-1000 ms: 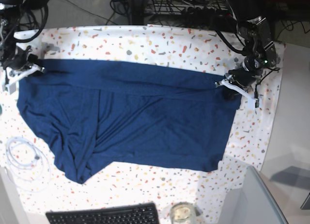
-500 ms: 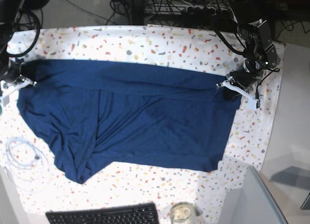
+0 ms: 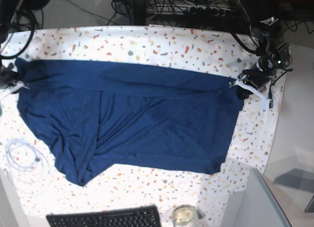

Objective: Layout the t-shirt on the table in an organized manner, then fold the t-shirt properly
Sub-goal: 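Release the folded edge and reposition both grippers at its corners, then grasp the folded edge corners with both grippers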

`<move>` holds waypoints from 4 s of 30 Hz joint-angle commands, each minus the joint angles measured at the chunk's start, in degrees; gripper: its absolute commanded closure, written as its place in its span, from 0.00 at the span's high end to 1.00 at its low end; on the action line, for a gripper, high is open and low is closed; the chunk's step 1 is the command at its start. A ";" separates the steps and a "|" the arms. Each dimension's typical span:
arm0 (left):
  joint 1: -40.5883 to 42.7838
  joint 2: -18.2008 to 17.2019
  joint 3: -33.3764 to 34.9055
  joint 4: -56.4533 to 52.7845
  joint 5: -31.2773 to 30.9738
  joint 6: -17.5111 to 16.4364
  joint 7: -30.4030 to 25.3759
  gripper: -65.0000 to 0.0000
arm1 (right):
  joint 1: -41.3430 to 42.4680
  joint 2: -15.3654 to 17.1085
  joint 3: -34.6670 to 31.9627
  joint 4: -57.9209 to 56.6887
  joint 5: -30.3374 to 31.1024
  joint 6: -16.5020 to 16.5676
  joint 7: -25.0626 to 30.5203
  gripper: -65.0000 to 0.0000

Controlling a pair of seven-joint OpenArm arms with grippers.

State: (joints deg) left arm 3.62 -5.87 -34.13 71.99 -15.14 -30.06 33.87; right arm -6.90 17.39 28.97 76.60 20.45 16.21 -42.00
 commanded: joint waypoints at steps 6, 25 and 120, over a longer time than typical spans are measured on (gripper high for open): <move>1.26 1.78 -2.75 6.83 -0.73 -0.31 -0.77 0.00 | -4.84 -4.42 0.87 11.36 0.08 0.28 -3.58 0.00; -3.84 1.25 -2.66 -8.65 -0.20 -0.05 -7.63 0.00 | -3.52 -0.20 0.96 -4.73 -0.10 0.19 1.95 0.00; -0.58 -0.77 3.05 -3.19 -17.26 12.44 -7.54 0.00 | -3.96 -14.71 19.25 21.38 13.44 14.25 -25.03 0.77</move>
State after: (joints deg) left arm 4.05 -5.91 -31.07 67.35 -31.68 -17.04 27.68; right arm -11.18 1.89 48.31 97.12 33.01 30.06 -67.92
